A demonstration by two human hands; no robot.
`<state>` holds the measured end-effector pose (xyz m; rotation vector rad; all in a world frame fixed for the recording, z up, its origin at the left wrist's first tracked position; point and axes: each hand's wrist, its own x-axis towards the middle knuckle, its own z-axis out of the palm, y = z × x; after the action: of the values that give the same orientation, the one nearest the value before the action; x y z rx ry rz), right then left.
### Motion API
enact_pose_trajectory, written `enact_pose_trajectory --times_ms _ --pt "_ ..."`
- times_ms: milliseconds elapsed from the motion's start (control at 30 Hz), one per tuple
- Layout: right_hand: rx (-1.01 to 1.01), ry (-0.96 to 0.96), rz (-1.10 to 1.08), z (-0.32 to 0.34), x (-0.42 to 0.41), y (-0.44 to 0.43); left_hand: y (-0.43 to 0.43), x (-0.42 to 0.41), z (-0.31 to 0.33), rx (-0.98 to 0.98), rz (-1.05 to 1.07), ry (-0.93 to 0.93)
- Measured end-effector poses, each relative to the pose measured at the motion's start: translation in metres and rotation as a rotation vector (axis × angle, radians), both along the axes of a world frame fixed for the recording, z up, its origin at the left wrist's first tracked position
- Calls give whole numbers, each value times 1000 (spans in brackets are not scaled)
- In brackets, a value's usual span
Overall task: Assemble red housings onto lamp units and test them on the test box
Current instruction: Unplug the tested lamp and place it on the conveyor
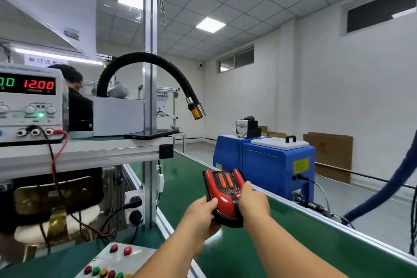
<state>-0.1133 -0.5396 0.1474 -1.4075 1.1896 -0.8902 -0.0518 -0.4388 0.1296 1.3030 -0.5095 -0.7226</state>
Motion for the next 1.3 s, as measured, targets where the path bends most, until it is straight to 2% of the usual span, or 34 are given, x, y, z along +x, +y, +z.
enact_pose_trajectory --times_ms 67,100,167,233,367,467,567,733,867,1100,1300 --pt "348 -253 21 -1 -4 4 -6 2 15 146 40 -254" --pt "455 -299 33 1 -8 9 -8 2 22 211 56 -338" --pt "538 -285 62 5 -15 12 -11 4 34 314 75 -408" --pt "537 -250 78 10 -19 12 -9 3 40 339 44 -339" --pt "362 -296 -6 20 -24 11 -1 -11 39 251 -45 -200" --pt "91 -87 -192 15 -62 7 1 -44 34 163 -167 -216" --pt "11 -115 -331 18 -129 15 2 -97 34 77 -335 -257" --pt "-158 -266 -488 43 -267 52 7 -209 51 -111 -560 -382" --pt "-299 -238 -614 64 -382 94 19 -310 62 -286 -752 -363" --pt "-377 -152 -887 52 -526 177 54 -458 42 -325 -1057 -314" --pt "-276 -220 -936 -10 -568 195 70 -500 -9 -183 -1174 -291"
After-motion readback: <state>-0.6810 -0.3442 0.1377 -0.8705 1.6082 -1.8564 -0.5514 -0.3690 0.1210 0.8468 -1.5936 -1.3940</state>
